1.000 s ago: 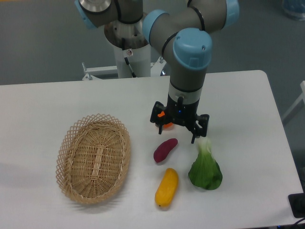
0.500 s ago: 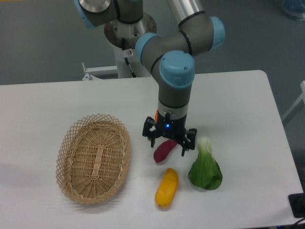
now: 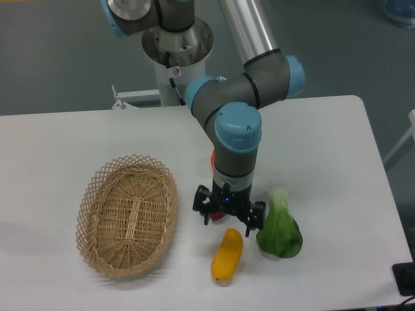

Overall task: Pick up the mango from the table
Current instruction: 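Lower the open gripper over the yellow mango beside the bok choy, then close the gripper around the yellow mango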

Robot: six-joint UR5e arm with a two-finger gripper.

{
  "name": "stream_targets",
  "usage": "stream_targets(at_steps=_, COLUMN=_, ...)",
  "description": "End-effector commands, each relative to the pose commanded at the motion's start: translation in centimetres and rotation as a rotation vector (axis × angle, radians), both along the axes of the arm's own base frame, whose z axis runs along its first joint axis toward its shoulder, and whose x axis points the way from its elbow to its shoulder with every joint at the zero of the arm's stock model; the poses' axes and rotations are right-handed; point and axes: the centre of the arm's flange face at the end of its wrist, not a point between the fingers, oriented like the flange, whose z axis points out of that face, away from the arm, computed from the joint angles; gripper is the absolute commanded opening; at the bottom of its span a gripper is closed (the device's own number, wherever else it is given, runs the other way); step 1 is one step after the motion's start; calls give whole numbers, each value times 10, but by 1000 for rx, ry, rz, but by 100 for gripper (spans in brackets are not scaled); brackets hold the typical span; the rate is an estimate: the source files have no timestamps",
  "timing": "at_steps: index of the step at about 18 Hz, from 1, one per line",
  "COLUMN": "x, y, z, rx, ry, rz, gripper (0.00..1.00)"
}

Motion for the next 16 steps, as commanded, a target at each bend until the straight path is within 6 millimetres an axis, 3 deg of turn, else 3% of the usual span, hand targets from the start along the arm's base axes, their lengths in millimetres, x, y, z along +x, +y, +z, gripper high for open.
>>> stream_targets(at_steps=9, x=-2, y=17, z=-47, rx=-19, ry=-13, rz=-30, gripper=100)
stream_targets(at_steps=16, x=-2, y=19, z=-63, rx=-36, ry=-29, rz=-34, gripper=100)
